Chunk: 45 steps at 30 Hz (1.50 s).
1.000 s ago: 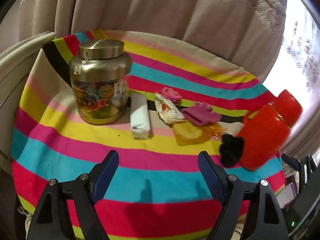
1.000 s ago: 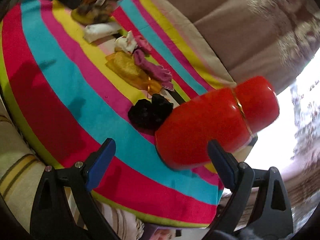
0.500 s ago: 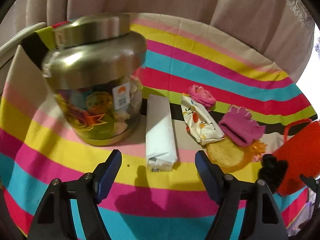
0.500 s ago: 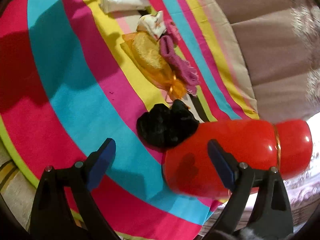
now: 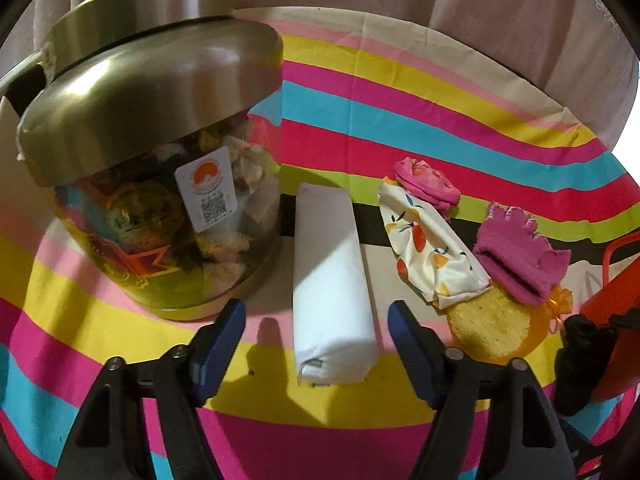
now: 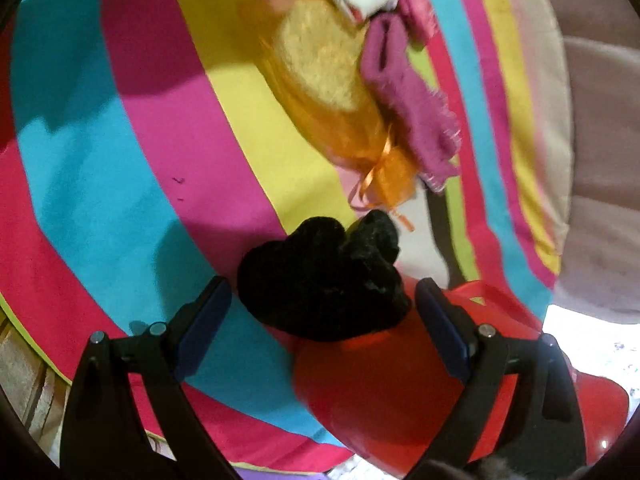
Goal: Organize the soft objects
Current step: 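Grasp the white rolled cloth with the left gripper while the right grasps the black scrunchie, then carry the white roll and black scrunchie toward the white box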
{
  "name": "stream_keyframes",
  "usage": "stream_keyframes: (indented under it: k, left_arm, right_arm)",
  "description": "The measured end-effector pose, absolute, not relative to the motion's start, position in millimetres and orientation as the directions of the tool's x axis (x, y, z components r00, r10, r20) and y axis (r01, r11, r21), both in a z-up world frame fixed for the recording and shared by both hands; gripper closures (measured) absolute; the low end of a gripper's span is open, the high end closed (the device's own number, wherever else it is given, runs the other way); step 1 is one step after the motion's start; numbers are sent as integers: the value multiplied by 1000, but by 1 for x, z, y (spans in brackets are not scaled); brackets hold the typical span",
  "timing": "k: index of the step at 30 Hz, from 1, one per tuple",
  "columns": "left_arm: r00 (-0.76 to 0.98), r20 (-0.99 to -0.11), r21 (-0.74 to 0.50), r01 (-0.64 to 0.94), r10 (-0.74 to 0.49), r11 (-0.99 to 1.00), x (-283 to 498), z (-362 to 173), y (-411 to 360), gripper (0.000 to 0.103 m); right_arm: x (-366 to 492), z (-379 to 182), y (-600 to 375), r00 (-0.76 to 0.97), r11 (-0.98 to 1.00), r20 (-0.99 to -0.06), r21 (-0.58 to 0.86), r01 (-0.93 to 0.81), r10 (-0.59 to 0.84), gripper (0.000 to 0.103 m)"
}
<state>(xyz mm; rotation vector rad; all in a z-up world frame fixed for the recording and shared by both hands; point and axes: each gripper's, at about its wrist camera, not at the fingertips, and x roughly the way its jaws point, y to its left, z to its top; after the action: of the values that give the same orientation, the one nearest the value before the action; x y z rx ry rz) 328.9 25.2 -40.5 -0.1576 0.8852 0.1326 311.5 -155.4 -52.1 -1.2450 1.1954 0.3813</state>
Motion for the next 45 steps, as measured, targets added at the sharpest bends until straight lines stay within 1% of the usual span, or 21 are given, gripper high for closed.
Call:
stream_keyframes:
  k: [2,3,5,7,9,10,11,12,13,14,17,20,27,36,41,45]
  left_arm:
    - [617,-786,-89,-173,38,981,334,-44,25,45]
    - [613,-789,-85,-171,38,982,335,-46,24,48]
    - [602,-797,-83,-166,35,983,337,-51,24,61]
    - [601,-798,-82,-165,35,983,337,-55,24,61]
    - [606,-795,-86,-159,29,983,337,-54,23,62]
    - [608,-794,-91,-159,25,983,336,-54,23,62]
    - [612,-790,-97,-160,21,982,335,-52,23,62]
    - [616,-787,-102,-161,20,982,334,-52,23,63]
    - [620,-785,-105,-163,19,981,332,-50,24,63]
    - [625,-781,-110,-165,17,980,330,-48,25,63]
    - [639,-769,-124,-169,13,978,316,-42,31,63]
    - [648,-762,-142,-170,2,975,308,-37,35,63]
    - [666,-745,-174,-160,-24,972,287,-26,36,63]
    - [671,-740,-215,-168,-48,962,252,-10,38,63]
    - [673,-736,-242,-164,-71,956,229,0,35,63]
    - [675,-728,-279,-135,-118,951,208,10,21,63]
  right_arm:
    - [318,-51,-156,367,368,-858,-492,-789,-359,9]
    - [320,-52,-155,359,367,-861,-484,-795,-359,9]
    - [325,-52,-155,329,377,-873,-459,-804,-361,9]
    - [330,-50,-155,302,396,-882,-438,-807,-360,9]
    - [330,-49,-155,287,397,-892,-418,-817,-349,14]
    - [331,-46,-155,266,402,-904,-392,-827,-336,23]
    - [331,-44,-155,238,414,-917,-361,-835,-320,38]
    - [329,-45,-155,233,420,-918,-358,-834,-320,49]
    - [329,-46,-156,237,421,-913,-369,-829,-333,65]
    - [329,-46,-157,238,419,-910,-374,-827,-340,69]
    - [321,-41,-159,247,432,-917,-369,-823,-313,77]
    - [321,-26,-165,265,485,-928,-363,-795,-260,80]
    - [280,16,-180,337,620,-937,-320,-716,-95,81]
    - [215,29,-215,390,785,-919,-204,-585,51,81]
    - [192,33,-231,425,830,-901,-166,-533,93,81]
    - [176,35,-254,448,871,-885,-119,-477,125,81]
